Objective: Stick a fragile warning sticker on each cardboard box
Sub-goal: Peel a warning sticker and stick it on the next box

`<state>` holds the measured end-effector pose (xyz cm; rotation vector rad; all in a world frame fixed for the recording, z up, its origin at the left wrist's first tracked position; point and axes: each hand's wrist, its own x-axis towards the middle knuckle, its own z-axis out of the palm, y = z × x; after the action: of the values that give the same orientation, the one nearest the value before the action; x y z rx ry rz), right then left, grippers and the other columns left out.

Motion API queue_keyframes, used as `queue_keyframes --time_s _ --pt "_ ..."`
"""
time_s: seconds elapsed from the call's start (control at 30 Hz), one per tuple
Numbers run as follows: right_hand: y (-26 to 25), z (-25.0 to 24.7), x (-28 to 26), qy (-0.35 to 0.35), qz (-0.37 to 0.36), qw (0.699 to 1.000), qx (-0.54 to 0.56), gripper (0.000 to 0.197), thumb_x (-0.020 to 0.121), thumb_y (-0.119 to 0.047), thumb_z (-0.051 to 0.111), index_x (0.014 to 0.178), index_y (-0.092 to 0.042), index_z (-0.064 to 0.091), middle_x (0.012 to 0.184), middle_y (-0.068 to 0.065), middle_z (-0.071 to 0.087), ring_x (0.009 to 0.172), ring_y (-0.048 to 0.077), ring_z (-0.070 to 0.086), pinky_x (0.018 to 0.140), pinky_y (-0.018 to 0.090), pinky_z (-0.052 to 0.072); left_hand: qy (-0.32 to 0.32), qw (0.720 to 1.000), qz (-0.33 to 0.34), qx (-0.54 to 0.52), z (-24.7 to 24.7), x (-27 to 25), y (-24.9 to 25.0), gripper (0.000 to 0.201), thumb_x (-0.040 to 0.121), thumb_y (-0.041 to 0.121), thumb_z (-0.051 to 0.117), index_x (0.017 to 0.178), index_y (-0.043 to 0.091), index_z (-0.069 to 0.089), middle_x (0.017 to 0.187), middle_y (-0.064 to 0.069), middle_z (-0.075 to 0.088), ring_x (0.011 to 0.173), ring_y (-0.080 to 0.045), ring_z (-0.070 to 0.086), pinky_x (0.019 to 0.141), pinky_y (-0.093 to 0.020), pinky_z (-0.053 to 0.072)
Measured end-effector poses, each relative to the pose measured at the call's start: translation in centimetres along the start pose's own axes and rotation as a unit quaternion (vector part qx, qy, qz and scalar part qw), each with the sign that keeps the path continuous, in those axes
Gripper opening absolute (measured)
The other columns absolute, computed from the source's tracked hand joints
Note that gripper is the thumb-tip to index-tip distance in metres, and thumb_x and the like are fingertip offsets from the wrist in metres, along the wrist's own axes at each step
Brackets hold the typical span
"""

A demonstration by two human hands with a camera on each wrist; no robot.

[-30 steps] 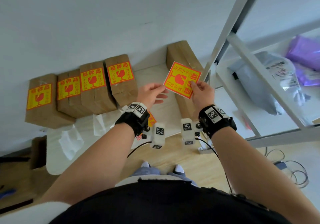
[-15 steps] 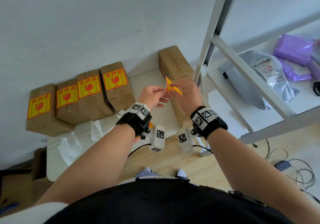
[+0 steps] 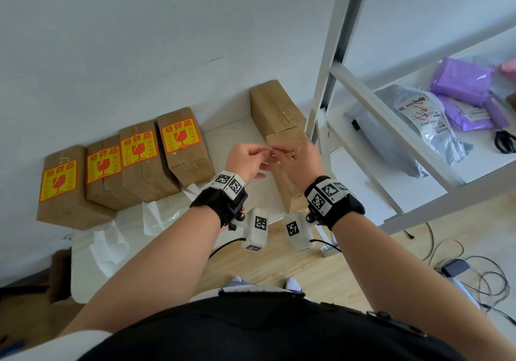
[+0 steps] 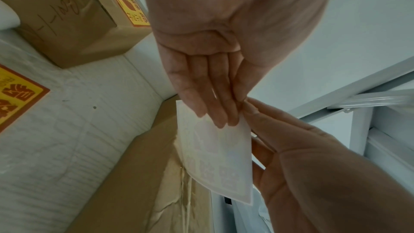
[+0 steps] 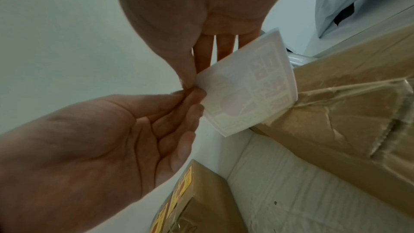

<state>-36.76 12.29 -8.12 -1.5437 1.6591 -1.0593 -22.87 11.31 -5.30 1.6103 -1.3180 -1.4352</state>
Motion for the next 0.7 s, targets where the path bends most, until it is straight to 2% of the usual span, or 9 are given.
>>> queue_keyframes --time_s 0.07,0.13,0.23,0.33,0.43,0.5,0.6,0.7 --pt "0.1 0.1 0.0 0.003 0.007 1.0 0.007 0.016 0.09 -0.021 0.067 0.102 -0.021 0.077 0.091 -0.006 0.076 0.083 0.009 0.068 0.079 0.028 0.056 0.004 1.0 0.002 0.005 0.0 0.0 0.1 0.014 0.098 0.016 0.056 0.09 0.016 0.068 0.082 0.0 0.073 0.072 -0.016 0.069 0.064 -0.029 0.057" --pt "0.0 0.1 0.0 0.005 0.008 1.0 0.011 0.016 0.089 -0.02 0.068 0.102 -0.021 0.077 0.09 -0.006 0.076 0.082 0.008 0.068 0.08 0.029 0.057 0.007 1.0 0.004 0.013 0.1 0.1 0.1 0.016 0.098 0.016 0.057 0.087 0.019 0.068 0.083 0.0 0.074 0.073 -0.017 0.07 0.067 -0.032 0.058" --pt "0.0 0.0 -0.1 0.003 0.004 1.0 0.023 0.015 0.089 -0.021 0.068 0.1 -0.021 0.078 0.087 -0.008 0.076 0.079 0.002 0.068 0.077 0.025 0.057 0.016 0.999 0.013 0.038 0.0 0.2 0.1 0.016 0.096 0.018 0.059 0.085 0.023 0.069 0.082 0.002 0.075 0.072 -0.016 0.072 0.068 -0.035 0.059" --pt "0.1 -0.1 0.0 -0.005 0.018 0.999 0.047 0.013 0.088 -0.023 0.069 0.094 -0.02 0.08 0.079 -0.01 0.075 0.073 -0.002 0.067 0.072 0.021 0.056 0.029 0.993 0.046 0.103 0.1 0.2 0.0 0.017 0.095 0.019 0.061 0.083 0.027 0.069 0.079 0.005 0.074 0.068 -0.012 0.073 0.061 -0.03 0.059" --pt "0.2 0.0 0.3 -0.002 0.047 0.997 0.058 0.012 0.088 -0.023 0.069 0.091 -0.019 0.08 0.078 -0.009 0.074 0.073 0.002 0.067 0.073 0.024 0.057 0.034 0.986 0.067 0.145 0.2 0.2 -0.1 0.015 0.094 0.023 0.062 0.083 0.03 0.07 0.077 0.008 0.074 0.064 -0.008 0.072 0.058 -0.024 0.056" --pt "0.4 0.2 0.6 0.001 0.061 0.996 0.064 0.012 0.088 -0.022 0.068 0.089 -0.018 0.079 0.077 -0.007 0.074 0.071 0.006 0.067 0.071 0.026 0.057 0.033 0.985 0.068 0.153 0.2 0.3 -0.2 0.016 0.093 0.025 0.064 0.08 0.032 0.069 0.078 0.009 0.074 0.064 -0.007 0.072 0.058 -0.027 0.058" --pt "0.9 0.4 1.0 0.008 0.07 0.997 0.042 0.014 0.09 -0.022 0.065 0.09 -0.015 0.077 0.078 -0.004 0.072 0.069 0.009 0.064 0.068 0.029 0.055 0.017 0.99 0.041 0.135 0.1 0.6 -0.1 0.013 0.091 0.023 0.066 0.08 0.028 0.072 0.079 0.005 0.075 0.068 -0.011 0.073 0.062 -0.031 0.06" --pt "1.3 0.5 1.2 0.03 0.091 0.995 0.011 0.014 0.094 -0.023 0.06 0.092 -0.014 0.072 0.079 -0.006 0.067 0.07 0.007 0.059 0.065 0.023 0.048 -0.009 0.998 -0.032 0.047 0.0 0.8 0.3 0.011 0.089 0.018 0.066 0.083 0.016 0.075 0.084 -0.004 0.076 0.075 -0.021 0.074 0.063 -0.03 0.059"
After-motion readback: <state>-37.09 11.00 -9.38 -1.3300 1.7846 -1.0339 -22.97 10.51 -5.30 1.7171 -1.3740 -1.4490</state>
